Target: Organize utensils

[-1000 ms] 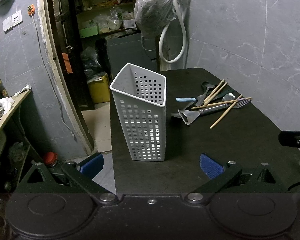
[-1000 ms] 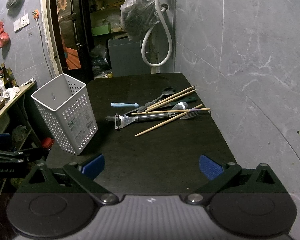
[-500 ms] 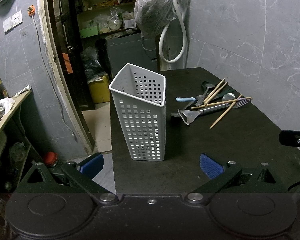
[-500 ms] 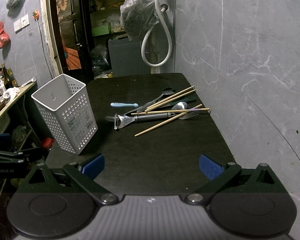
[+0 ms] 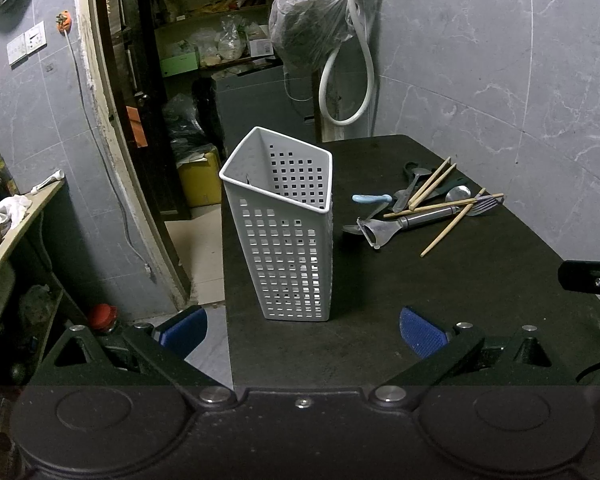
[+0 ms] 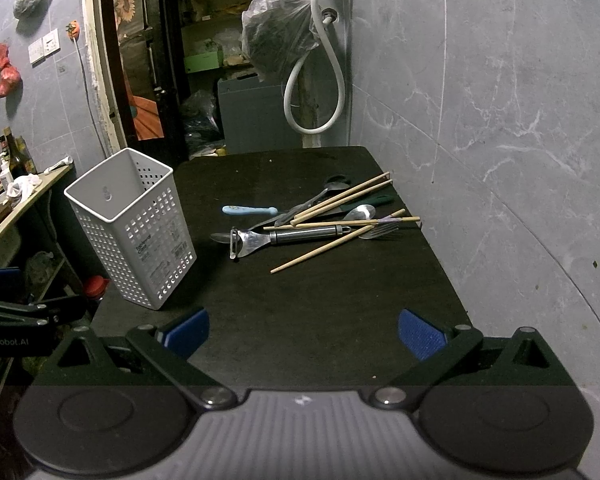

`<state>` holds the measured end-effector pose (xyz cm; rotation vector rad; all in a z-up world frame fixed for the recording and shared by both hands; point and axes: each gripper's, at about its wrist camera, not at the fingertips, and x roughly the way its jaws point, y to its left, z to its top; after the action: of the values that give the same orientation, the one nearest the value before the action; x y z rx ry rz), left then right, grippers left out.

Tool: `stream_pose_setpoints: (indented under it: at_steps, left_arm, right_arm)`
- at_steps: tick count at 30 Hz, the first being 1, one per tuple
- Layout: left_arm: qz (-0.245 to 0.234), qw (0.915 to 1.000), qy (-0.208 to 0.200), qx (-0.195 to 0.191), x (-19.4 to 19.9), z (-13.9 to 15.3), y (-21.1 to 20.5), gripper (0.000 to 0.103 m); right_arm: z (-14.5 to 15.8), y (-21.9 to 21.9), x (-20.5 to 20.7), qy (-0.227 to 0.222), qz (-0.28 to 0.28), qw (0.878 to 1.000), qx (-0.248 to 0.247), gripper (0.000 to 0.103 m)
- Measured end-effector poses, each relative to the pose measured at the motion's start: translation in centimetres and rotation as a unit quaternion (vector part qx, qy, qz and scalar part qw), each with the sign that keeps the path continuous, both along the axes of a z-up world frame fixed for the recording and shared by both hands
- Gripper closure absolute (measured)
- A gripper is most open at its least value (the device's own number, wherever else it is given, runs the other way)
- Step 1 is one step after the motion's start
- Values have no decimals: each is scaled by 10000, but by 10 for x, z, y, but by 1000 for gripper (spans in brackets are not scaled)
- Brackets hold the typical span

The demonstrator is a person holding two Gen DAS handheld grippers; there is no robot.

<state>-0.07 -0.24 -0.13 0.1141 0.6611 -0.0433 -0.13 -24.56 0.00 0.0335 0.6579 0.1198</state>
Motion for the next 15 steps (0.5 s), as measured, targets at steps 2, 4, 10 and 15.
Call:
stream_pose_setpoints:
  at_steps: [2, 4, 10, 15]
  left_arm:
    - [-4, 10000, 0, 2, 0, 0, 0, 1]
    - [-4, 10000, 3, 2, 0, 0, 0, 1]
    - [-1, 10000, 3, 5, 0, 0, 0, 1]
    - [2, 10000, 4, 10, 0, 0, 0, 1]
  right_arm:
    - [0, 0, 0, 2, -1, 10000, 1, 0]
    - [0, 0, 0, 0, -1, 10000, 1, 0]
    - [0, 0, 0, -1, -2, 10000, 2, 0]
    - [-1, -1, -1, -1, -1, 10000, 3, 0]
